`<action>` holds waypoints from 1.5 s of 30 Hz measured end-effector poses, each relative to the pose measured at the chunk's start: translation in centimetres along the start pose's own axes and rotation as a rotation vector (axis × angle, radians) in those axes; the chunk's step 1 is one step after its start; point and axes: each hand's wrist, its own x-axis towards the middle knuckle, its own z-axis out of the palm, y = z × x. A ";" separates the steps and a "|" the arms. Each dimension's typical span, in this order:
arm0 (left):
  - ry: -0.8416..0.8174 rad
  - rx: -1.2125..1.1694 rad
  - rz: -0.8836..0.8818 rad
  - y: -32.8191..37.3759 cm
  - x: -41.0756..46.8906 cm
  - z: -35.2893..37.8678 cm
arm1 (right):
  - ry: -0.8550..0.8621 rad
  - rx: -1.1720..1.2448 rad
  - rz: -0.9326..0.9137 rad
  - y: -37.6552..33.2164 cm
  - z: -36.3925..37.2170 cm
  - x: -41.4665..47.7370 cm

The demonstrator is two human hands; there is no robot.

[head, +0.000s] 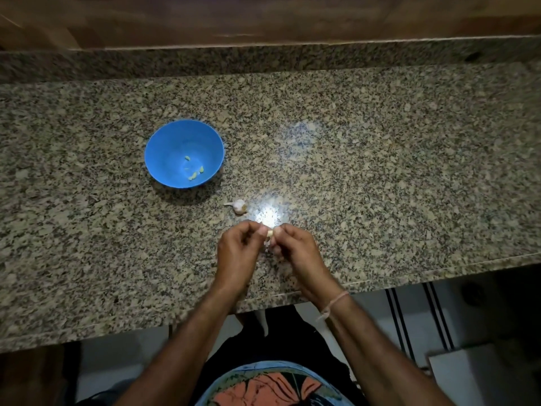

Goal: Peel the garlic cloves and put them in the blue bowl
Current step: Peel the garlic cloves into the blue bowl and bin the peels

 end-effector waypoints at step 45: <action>0.102 -0.031 -0.058 -0.9 1.7 0.6 | 0.069 -0.082 -0.129 0.7 -0.9 2.4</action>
